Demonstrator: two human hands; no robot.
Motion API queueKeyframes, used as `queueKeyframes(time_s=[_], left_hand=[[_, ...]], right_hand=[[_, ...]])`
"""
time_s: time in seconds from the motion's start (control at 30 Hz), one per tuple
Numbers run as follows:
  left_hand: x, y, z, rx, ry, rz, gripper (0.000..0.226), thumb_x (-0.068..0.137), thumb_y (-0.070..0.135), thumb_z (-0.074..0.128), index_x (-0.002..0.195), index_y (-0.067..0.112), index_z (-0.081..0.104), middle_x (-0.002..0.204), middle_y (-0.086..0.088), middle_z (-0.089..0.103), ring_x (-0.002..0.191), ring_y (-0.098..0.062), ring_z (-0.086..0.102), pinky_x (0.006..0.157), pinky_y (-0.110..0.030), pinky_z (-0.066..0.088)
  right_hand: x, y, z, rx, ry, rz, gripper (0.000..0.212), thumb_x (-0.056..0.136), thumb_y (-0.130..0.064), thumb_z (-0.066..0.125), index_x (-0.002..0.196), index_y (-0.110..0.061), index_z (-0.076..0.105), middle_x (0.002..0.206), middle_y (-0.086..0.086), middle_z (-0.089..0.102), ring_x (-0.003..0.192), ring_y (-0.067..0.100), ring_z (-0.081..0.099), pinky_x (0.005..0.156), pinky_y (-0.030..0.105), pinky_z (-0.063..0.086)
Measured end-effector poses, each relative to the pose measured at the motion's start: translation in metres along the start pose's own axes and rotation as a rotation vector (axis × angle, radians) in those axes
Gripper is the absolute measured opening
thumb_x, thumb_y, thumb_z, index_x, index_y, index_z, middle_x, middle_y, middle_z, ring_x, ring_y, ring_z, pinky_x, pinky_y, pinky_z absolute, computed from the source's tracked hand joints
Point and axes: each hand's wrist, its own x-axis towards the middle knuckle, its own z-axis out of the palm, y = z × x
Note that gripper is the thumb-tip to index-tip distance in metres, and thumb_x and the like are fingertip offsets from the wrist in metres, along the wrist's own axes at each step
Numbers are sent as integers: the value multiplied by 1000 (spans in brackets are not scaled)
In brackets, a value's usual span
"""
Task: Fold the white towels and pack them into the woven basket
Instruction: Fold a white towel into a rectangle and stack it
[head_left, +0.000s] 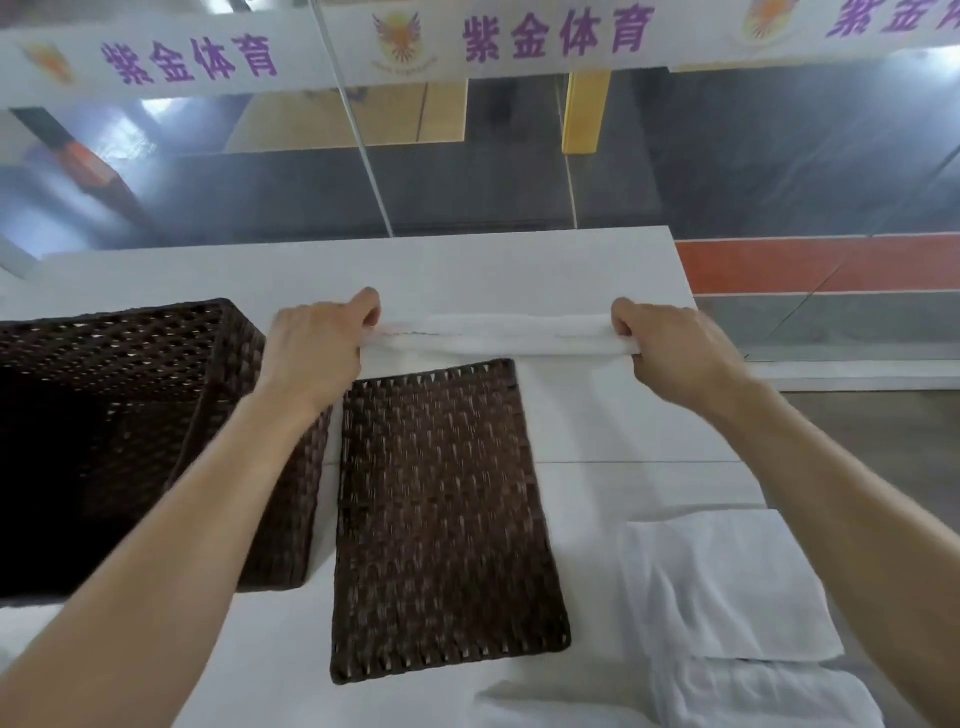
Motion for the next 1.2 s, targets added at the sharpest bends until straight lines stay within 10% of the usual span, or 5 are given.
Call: queueKeyframes(time_s=[0.23,0.7,0.9,1.07,1.2], left_hand=[[-124,41,98,-212,-417,30,47,92,-2,61,129,27,68,113,-1,72,97,-24,69,89,-39,59],[-29,61,188,-174,-543,55,73,109,66,11,170,35,-15,180,-5,-16,166,-24,-18,135,-51,-4],[-1,3,199,-271,-614,-314,127,60,91,77,161,26,35,155,-11,41,149,-39,31,124,-58,28],[16,-10,181,-650,-707,-552,82,50,55,104,111,17,65,108,-1,70,99,-21,64,82,-37,53],[10,-17,178,-1268,-763,-774,81,64,37,105,130,10,68,121,-6,79,114,-25,75,105,-45,56]], right_hand=[[-70,-3,114,11,-690,39,51,82,-7,62,131,-18,58,140,-1,51,134,27,52,100,36,51],[31,-34,207,64,-128,121,84,100,-81,18,168,-32,15,178,-1,7,165,21,-5,129,62,-1],[21,-7,226,31,-62,177,84,100,-80,24,168,-32,14,179,-1,6,165,18,-3,131,58,-3],[18,-7,225,32,-51,183,84,99,-79,25,168,-32,14,179,-2,5,165,16,-4,131,57,-3],[18,-7,227,19,-37,180,84,100,-79,25,169,-32,14,179,-1,5,165,17,-3,131,57,-2]])
